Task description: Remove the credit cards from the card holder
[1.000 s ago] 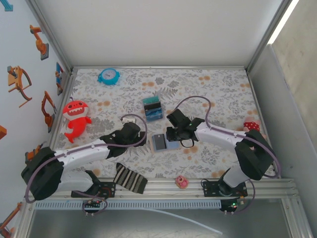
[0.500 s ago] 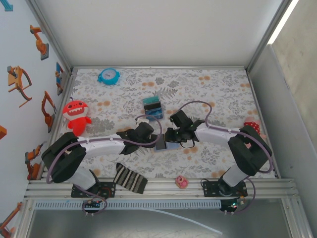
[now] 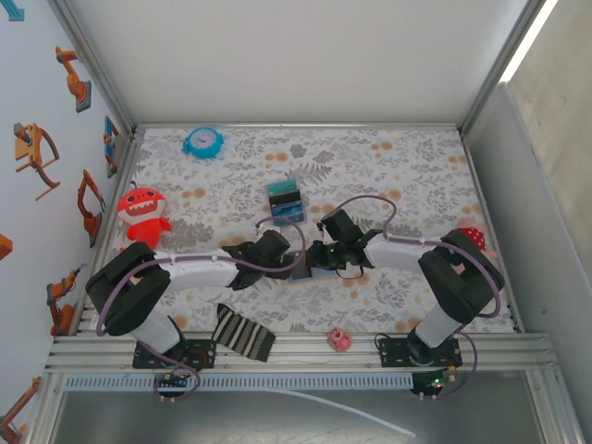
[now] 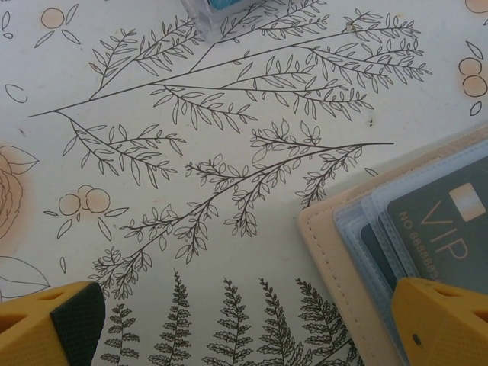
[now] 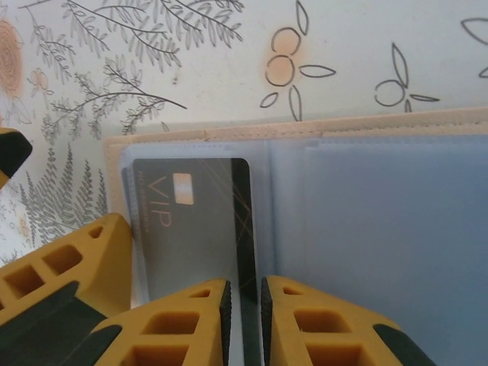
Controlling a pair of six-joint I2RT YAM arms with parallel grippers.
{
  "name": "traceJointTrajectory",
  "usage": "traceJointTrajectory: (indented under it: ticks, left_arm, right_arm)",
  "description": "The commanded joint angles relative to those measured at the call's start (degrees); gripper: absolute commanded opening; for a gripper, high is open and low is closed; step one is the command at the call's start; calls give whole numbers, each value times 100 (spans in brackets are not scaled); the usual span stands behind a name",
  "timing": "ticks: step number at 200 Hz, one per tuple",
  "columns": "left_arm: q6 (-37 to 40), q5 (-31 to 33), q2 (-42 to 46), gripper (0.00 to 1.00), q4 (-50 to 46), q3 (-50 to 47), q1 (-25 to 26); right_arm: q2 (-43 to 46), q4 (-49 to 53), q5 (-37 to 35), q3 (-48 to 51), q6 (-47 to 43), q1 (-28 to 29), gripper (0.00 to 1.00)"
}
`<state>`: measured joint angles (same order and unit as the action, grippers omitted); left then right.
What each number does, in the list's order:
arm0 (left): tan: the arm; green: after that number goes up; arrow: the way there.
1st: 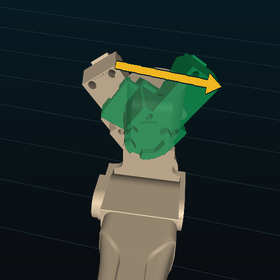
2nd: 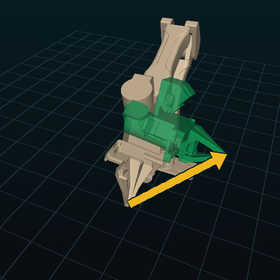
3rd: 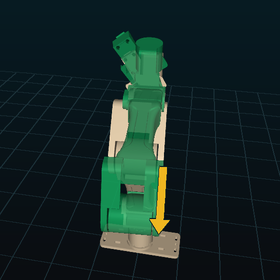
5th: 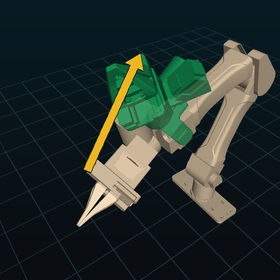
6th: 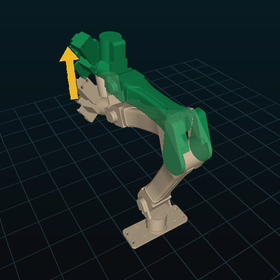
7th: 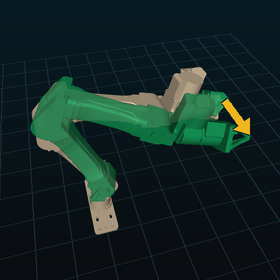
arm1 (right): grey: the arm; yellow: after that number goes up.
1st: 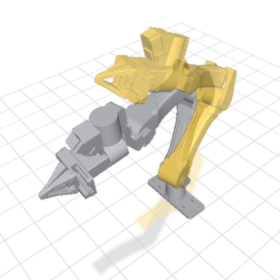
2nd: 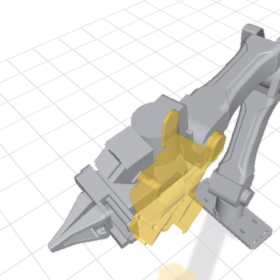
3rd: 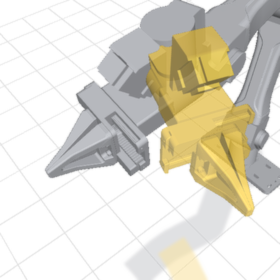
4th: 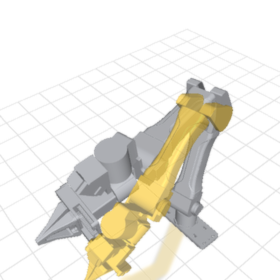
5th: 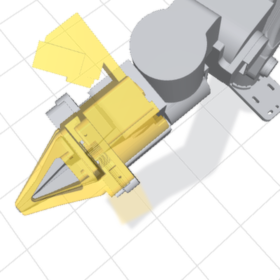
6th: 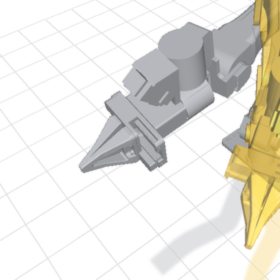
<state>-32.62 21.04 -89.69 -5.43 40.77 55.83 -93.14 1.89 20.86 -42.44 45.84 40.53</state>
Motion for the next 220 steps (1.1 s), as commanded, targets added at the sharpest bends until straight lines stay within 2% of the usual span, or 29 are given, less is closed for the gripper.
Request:
traceJointTrajectory:
  ticks: [1,139,220]
  left_arm:
    - [-15,5,-129,97,-221,176,24]
    - [-16,129,-260,97,-552,300,92]
    - [-12,180,-269,97,-566,327,112]
  right_arm:
    - [-115,-355,169,166,206,-88,18]
    - [-38,-2455,1114,959,1116,-436,11]
    - [164,-2466,1105,1064,1139,-511,12]
